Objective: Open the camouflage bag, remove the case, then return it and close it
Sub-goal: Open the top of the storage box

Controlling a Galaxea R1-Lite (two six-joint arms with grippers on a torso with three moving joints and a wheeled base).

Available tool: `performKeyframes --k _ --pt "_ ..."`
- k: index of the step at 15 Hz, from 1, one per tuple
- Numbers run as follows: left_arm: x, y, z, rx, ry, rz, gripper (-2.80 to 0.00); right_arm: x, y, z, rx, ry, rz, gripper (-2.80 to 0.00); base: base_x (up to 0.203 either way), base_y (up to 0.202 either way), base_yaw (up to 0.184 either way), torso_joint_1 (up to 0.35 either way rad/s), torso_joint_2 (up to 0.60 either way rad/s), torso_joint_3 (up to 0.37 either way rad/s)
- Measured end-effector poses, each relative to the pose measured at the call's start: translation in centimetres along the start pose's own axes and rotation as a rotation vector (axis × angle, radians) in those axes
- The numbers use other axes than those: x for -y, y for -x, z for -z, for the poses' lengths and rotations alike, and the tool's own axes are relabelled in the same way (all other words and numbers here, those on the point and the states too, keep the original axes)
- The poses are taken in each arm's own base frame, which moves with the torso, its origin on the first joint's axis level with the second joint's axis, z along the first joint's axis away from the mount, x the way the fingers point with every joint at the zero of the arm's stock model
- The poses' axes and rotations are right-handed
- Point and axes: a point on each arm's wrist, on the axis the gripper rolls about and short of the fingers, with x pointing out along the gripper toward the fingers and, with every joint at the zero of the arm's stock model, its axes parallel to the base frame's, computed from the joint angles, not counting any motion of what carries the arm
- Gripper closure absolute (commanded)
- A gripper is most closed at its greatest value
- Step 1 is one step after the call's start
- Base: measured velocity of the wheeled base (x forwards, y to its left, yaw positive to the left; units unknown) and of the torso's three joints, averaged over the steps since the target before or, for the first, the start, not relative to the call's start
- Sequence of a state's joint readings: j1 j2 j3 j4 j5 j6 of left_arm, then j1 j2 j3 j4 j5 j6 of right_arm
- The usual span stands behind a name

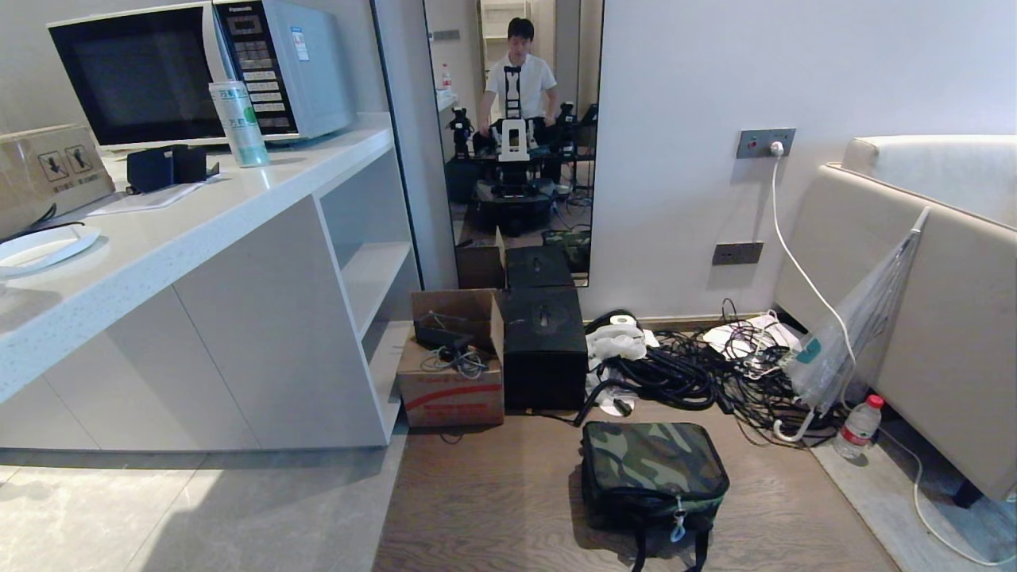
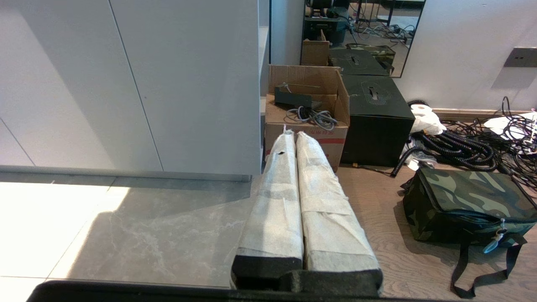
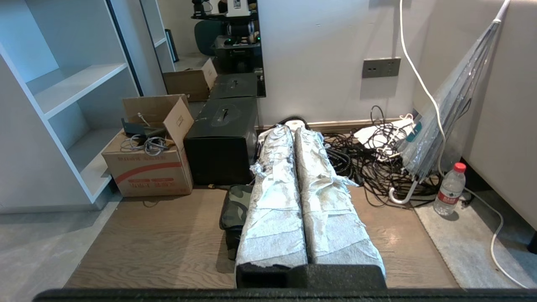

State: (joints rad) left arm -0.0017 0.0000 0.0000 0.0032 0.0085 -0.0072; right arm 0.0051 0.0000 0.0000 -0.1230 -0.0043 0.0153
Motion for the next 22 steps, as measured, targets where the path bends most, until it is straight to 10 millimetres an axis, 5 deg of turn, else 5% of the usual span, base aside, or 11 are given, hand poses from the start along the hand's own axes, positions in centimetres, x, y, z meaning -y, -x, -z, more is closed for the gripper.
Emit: performKeyframes --k 8,22 --pt "0.00 0.00 0.00 0.000 0.000 0.000 0.00 0.00 0.00 0.00 0.000 -0.001 -0.001 0.00 0.000 0.000 0.000 0.000 0.00 -0.009" --pt "0.00 0.00 0.00 0.000 0.003 0.000 0.00 0.00 0.00 0.00 0.000 0.000 0.000 0.00 0.000 0.000 0.000 0.003 0.00 -0.186"
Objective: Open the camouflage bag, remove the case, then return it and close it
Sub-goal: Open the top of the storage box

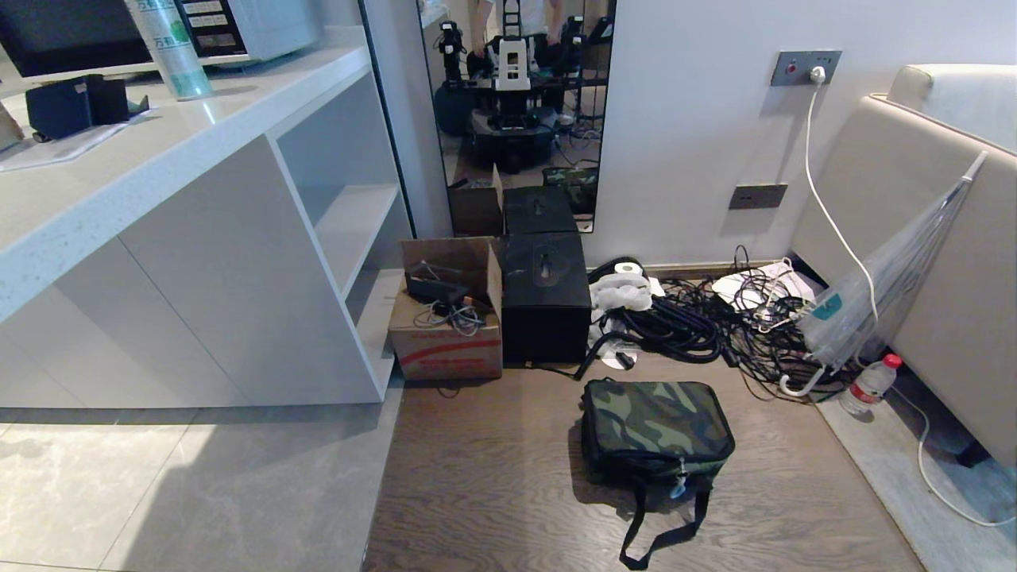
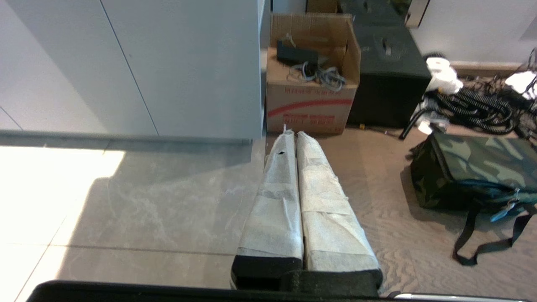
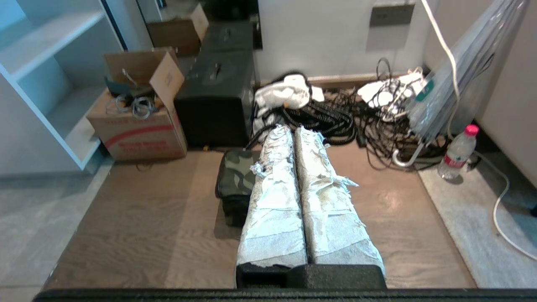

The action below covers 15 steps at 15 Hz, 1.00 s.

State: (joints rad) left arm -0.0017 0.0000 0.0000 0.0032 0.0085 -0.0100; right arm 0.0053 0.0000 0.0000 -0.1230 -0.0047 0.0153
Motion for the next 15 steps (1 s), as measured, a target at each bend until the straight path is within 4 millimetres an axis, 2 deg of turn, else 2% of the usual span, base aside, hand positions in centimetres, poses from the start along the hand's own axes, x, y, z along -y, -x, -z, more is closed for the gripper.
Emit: performKeyframes --k 15 --pt "0.00 0.00 0.00 0.000 0.002 0.000 0.00 0.00 -0.02 -0.01 -0.002 0.000 -0.001 0.00 0.000 0.000 0.000 0.002 0.00 -0.198"
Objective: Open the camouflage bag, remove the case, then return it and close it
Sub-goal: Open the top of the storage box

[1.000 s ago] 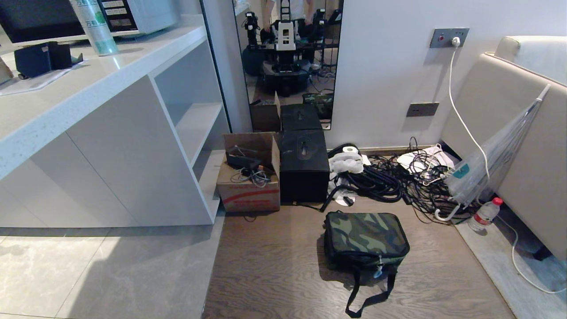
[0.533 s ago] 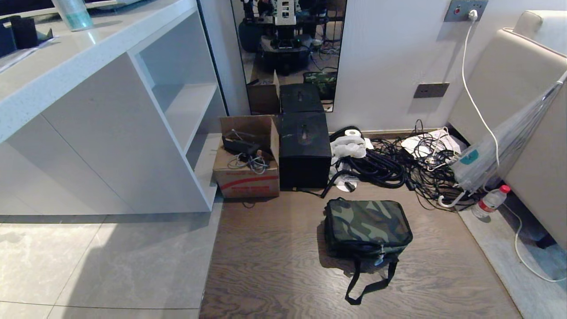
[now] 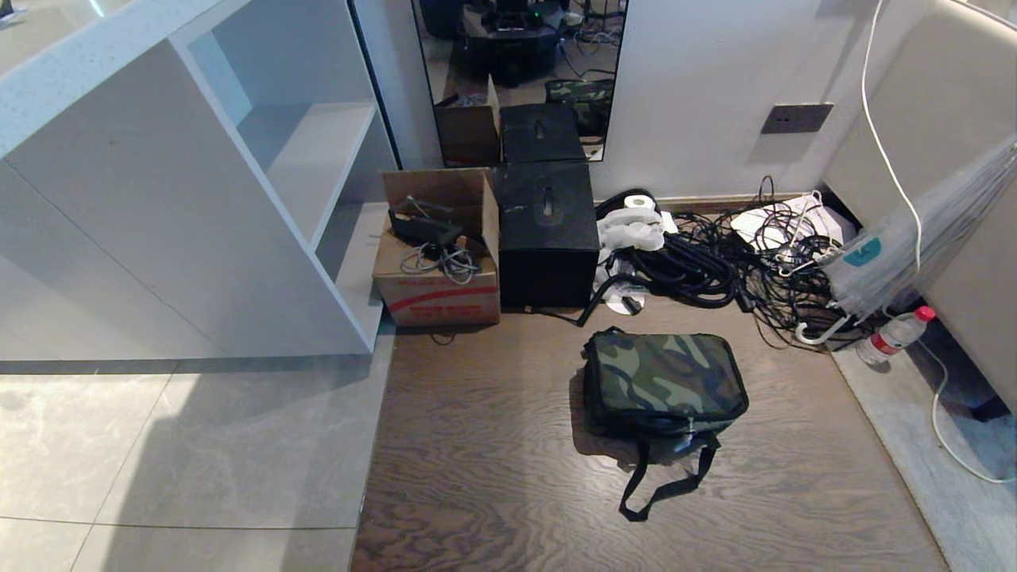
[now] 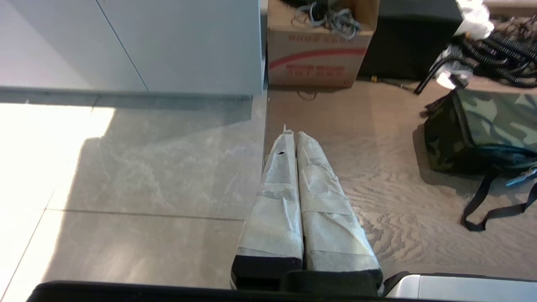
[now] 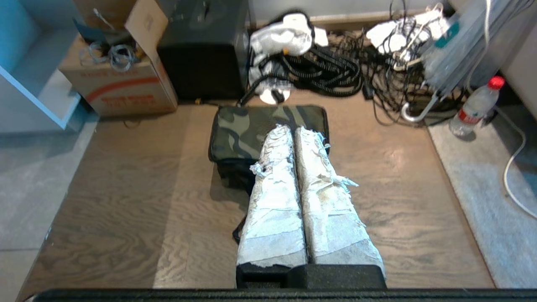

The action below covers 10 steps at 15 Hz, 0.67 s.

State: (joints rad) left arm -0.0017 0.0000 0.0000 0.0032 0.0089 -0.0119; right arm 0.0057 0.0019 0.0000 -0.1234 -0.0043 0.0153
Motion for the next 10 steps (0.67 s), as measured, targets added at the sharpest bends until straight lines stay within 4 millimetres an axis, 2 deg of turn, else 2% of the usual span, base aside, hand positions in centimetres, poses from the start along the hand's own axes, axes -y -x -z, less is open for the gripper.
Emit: performKeyframes --k 10 --pt "0.00 0.00 0.00 0.000 0.000 0.000 0.00 0.00 0.00 0.00 0.000 0.000 0.000 0.00 0.000 0.000 0.000 0.003 0.00 -0.196"
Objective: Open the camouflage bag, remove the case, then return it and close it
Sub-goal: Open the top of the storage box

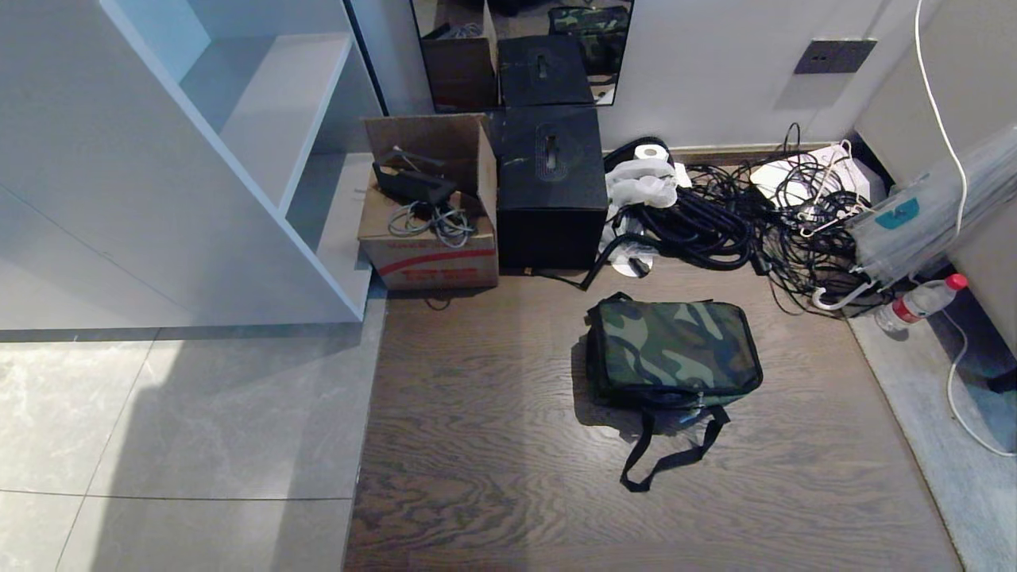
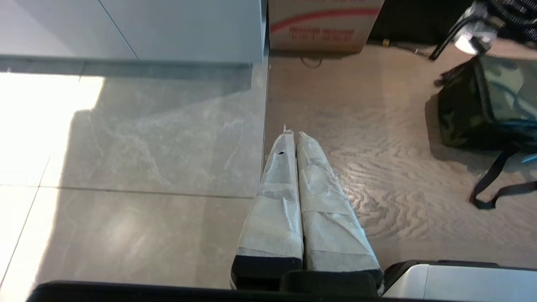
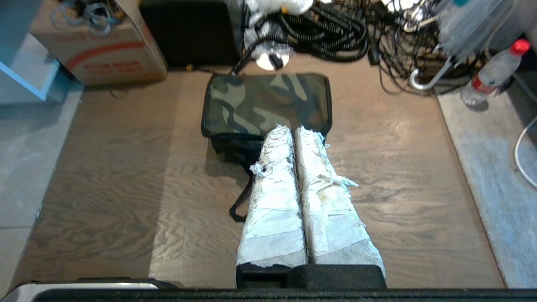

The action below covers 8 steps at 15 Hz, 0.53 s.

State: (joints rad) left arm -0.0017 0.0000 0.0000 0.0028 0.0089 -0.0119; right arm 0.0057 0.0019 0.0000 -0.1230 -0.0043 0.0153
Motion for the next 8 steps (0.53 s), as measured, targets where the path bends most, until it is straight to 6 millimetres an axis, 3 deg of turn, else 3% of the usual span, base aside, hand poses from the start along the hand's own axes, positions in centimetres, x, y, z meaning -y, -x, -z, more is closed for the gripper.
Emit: performKeyframes --k 8 --pt "0.00 0.00 0.00 0.000 0.001 0.000 0.00 0.00 0.00 0.00 0.000 0.000 0.001 0.00 0.000 0.000 0.000 0.004 0.00 -0.195"
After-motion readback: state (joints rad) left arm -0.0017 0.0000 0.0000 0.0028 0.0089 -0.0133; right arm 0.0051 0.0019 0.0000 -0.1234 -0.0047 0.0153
